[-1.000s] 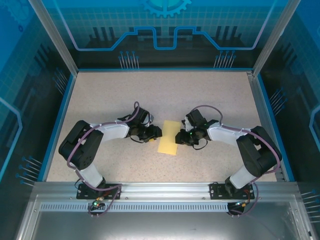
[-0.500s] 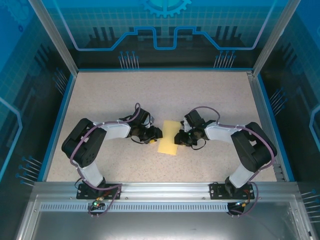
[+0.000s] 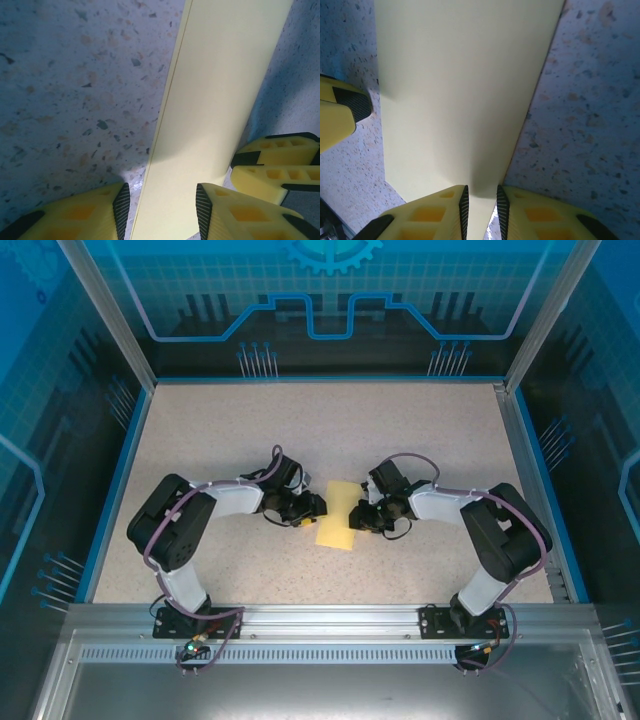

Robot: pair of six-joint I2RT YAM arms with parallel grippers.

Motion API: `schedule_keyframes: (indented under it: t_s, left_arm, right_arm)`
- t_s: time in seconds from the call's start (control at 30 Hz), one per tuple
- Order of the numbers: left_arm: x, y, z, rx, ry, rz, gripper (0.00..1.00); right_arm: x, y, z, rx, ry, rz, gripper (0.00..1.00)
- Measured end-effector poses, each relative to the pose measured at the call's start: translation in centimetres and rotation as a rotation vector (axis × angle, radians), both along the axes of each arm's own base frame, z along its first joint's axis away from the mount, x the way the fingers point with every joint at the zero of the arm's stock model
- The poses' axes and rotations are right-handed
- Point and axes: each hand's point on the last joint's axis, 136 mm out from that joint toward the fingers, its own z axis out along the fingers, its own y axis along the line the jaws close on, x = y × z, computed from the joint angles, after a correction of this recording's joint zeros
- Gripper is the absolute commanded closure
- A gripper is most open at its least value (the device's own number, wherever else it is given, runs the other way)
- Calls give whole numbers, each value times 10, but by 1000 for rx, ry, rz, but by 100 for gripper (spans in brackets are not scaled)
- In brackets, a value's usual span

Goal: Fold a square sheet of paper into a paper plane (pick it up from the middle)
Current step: Fold the square sheet of paper in half at the center of the table.

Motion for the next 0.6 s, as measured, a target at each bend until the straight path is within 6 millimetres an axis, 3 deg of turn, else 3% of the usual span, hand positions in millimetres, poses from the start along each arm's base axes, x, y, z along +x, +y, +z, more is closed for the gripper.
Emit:
schedule_keyframes:
  t_s: [0.27, 0.6]
  left_arm:
    - [0, -3, 1, -4, -2, -6, 58]
    - [0, -3, -1, -3, 3, -7, 57]
  right_arm:
    - [4, 3, 14, 28, -39, 2, 73]
    - [5, 4, -1, 22, -10, -4, 73]
